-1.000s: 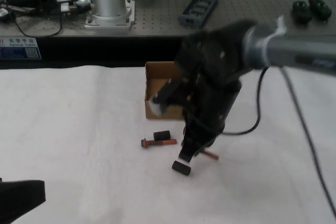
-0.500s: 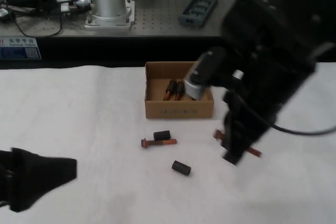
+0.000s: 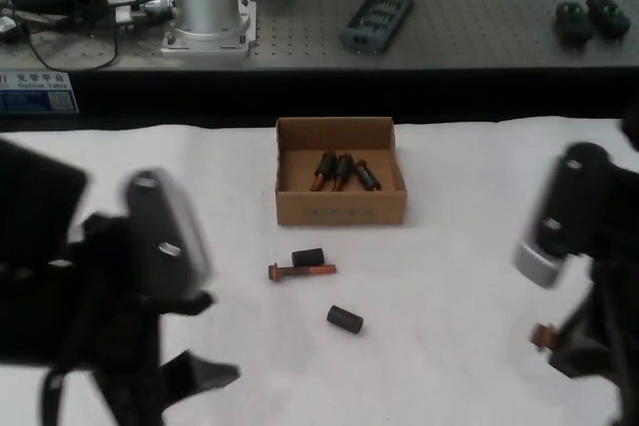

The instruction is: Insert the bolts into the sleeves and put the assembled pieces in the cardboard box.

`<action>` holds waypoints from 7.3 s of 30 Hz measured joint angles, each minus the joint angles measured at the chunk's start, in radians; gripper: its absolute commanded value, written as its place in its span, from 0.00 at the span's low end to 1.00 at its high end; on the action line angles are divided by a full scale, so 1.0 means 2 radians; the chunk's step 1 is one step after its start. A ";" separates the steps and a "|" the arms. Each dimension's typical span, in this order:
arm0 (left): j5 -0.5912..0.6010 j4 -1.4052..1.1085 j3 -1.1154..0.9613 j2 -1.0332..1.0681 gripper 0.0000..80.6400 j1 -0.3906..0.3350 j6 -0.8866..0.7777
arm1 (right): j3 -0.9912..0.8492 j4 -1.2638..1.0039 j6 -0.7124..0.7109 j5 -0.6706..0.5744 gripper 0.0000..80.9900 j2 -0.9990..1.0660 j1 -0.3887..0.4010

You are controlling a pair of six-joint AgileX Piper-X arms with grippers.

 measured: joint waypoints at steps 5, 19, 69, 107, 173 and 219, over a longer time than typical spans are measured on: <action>0.002 -0.045 -0.055 0.103 0.43 -0.020 0.047 | 0.034 0.008 0.016 0.000 0.03 -0.058 0.000; 0.023 -0.023 -0.196 0.279 0.43 -0.036 0.081 | 0.057 0.011 0.018 -0.002 0.03 -0.101 0.000; 0.024 -0.089 -0.241 0.424 0.01 -0.038 0.179 | 0.057 -0.026 0.018 -0.024 0.03 -0.101 0.000; 0.124 0.044 -0.136 0.046 0.01 -0.070 -0.227 | 0.057 -0.371 0.391 -0.087 0.03 -0.040 0.000; 0.189 -0.391 0.030 -0.047 0.01 -0.031 -0.640 | 0.057 -0.621 0.623 -0.197 0.03 0.018 0.000; 0.113 -0.405 0.035 -0.047 0.01 -0.031 -0.641 | 0.054 -0.530 0.497 -0.189 0.50 0.018 0.039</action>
